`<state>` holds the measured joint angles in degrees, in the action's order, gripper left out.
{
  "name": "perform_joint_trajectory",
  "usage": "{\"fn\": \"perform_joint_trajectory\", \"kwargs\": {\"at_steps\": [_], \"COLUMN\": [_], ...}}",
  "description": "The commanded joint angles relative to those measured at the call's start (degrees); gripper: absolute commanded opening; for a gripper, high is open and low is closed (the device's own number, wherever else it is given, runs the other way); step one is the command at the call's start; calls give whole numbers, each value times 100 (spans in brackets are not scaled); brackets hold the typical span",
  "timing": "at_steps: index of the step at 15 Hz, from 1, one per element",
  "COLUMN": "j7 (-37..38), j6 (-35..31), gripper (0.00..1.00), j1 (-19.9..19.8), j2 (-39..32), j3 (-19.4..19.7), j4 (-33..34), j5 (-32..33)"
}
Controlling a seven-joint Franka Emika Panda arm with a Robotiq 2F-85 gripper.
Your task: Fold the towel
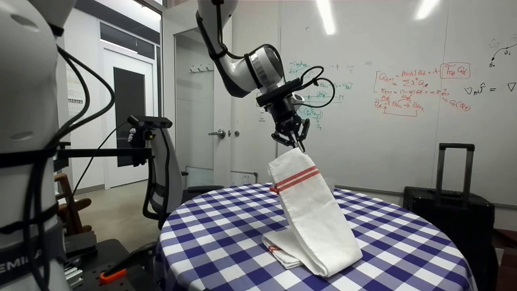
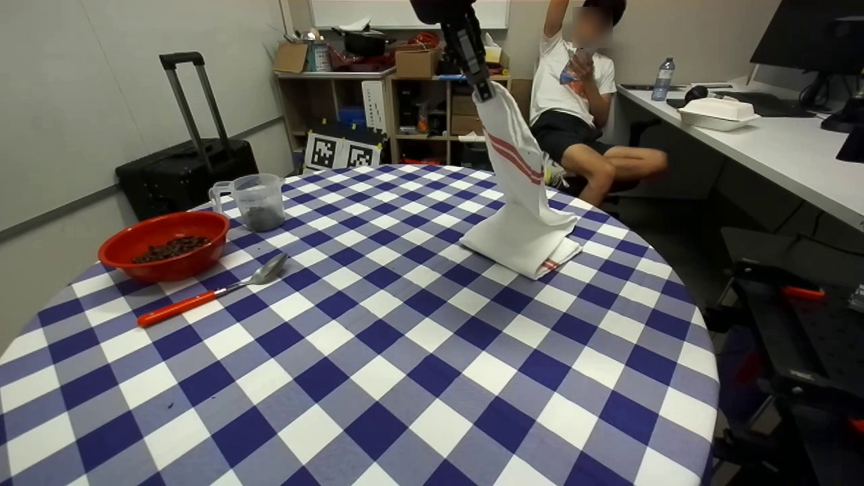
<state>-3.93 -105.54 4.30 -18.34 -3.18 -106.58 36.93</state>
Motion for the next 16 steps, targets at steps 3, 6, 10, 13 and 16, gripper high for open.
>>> {"fn": "perform_joint_trajectory", "kwargs": {"at_steps": [3, 6, 10, 13, 16], "j7": [-520, -857, -1133, -1372, -1617], "j6": [219, 273, 384, 415, 488], "gripper": [1, 1, 1, 1, 1], "j1": [91, 104, 128, 131, 166], "j2": [-620, -843, -1095, -1272, -1384], "j3": [-85, -89, -101, -204, -333], "j4": [880, 1025, 1055, 1160, 1216], "j5": [-430, -647, -829, -1144, -1425]}}
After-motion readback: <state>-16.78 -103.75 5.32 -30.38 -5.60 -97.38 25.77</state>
